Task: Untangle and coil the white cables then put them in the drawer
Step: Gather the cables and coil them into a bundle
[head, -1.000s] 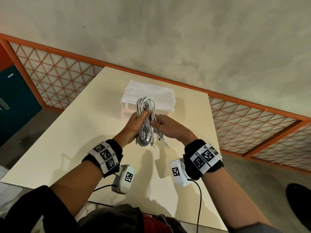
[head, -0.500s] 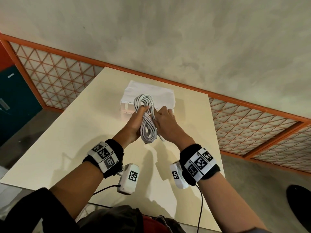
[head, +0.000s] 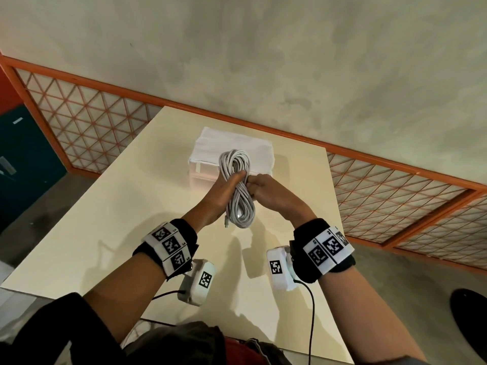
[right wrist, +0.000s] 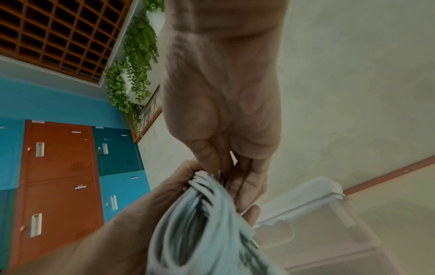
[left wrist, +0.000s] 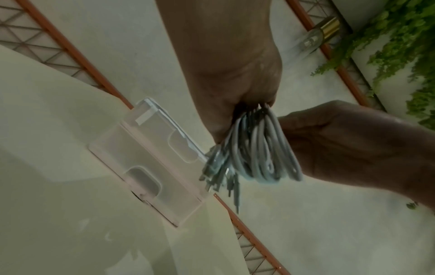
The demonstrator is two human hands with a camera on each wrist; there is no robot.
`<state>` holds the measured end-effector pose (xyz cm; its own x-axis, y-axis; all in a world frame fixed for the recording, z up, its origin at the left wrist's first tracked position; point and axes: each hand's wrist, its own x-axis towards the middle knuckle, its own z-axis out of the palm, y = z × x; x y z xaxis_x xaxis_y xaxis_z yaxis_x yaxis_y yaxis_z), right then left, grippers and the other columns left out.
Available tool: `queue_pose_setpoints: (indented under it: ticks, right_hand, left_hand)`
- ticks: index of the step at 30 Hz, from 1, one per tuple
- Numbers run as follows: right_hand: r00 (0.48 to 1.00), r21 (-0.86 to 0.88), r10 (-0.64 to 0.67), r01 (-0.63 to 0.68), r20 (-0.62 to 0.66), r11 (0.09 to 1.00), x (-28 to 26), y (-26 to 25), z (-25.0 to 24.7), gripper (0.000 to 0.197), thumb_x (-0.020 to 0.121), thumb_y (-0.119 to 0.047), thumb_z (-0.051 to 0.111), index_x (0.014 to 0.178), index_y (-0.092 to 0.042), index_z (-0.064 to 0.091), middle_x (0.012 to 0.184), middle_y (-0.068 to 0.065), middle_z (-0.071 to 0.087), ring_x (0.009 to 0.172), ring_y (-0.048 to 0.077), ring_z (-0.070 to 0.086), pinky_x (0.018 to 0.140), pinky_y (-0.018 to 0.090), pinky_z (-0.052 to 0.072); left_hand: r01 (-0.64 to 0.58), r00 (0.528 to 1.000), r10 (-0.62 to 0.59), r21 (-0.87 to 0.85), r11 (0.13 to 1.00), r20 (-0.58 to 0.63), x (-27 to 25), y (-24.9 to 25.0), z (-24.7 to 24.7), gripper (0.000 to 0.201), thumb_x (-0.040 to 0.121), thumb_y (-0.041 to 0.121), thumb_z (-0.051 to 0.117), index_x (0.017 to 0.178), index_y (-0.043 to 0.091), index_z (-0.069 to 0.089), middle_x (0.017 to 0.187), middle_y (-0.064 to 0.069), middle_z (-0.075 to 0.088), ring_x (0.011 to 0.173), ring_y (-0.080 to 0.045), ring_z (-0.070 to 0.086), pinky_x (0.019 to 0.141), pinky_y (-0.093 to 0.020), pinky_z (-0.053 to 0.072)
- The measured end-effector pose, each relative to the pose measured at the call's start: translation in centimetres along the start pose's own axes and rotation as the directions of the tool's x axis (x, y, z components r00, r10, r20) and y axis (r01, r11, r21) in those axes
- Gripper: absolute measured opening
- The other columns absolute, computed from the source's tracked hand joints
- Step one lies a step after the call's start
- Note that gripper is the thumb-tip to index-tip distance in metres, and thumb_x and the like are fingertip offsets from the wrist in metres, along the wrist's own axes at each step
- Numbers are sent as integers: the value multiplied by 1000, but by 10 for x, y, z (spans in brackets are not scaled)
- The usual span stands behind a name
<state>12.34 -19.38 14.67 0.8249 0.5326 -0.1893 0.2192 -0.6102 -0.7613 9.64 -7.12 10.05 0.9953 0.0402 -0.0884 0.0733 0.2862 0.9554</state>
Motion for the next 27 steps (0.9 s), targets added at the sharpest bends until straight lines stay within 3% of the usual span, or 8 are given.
queue_pose_setpoints:
  ticks: [3,8,13,16,19,22,24,27]
  right_hand:
    - [999,30,-3,1,50,1000,-5,-3,-1,28,95,-18,46,103,1,64,107,18,68,89,20,60,82,32,45]
    - [994,38,-75,72,85,997,-12,2,4,48,84,-36,70,124,-14,57,111,-5,64,104,6,60,90,22,48]
    - [995,60,-56,52,81,997,-12,1,13,64,85,-34,70,136,-11,40,126,3,60,115,16,58,99,33,48]
    - [998,87,-10,5,63,996,-9,6,17,65,80,-30,73,132,-11,38,125,6,59,114,18,58,98,39,49]
    - [1000,195,16,-20,24,981,-8,7,19,65,67,-23,71,126,-16,44,112,3,64,103,15,63,89,33,54]
    - [1000,214,12,-10,-11,977,-9,6,16,33,74,-8,66,105,-17,59,83,-4,65,75,6,61,69,20,49]
    - [999,208,22,-16,-27,978,-12,4,14,18,77,-4,64,82,-20,58,65,-7,57,58,2,53,60,17,42]
    - [998,186,21,-8,-67,982,-11,7,15,13,72,-10,64,74,-20,55,61,-3,55,60,12,54,61,29,45]
  left_hand:
    - [15,999,-13,-33,999,53,-1,2,-1,26,100,26,41,108,8,57,86,-5,67,73,-8,67,64,-19,53]
    - [186,978,-164,-190,964,125,-4,8,-5,24,93,35,51,104,20,66,92,0,75,87,-13,71,68,-26,57]
    - [159,983,-133,-218,963,127,-5,9,-8,32,84,36,60,110,18,65,110,-9,69,96,-20,69,80,-31,57]
    - [165,981,-134,-237,957,142,-6,7,-5,30,85,35,60,107,16,66,100,-10,70,87,-19,70,73,-29,58]
    - [176,973,-132,-238,955,191,-7,7,-1,32,86,37,57,102,11,65,92,-10,67,82,-18,67,77,-27,56]
    - [203,960,-147,-234,951,239,-8,11,0,29,92,33,49,100,10,65,87,-5,71,81,-13,68,78,-24,55]
    - [201,959,-150,-202,958,241,-8,14,-2,33,87,37,53,103,11,64,92,-3,71,88,-13,67,86,-25,51]
    - [167,969,-129,-178,970,211,-7,14,-4,31,79,33,61,102,13,66,95,-1,70,93,-13,64,98,-30,41]
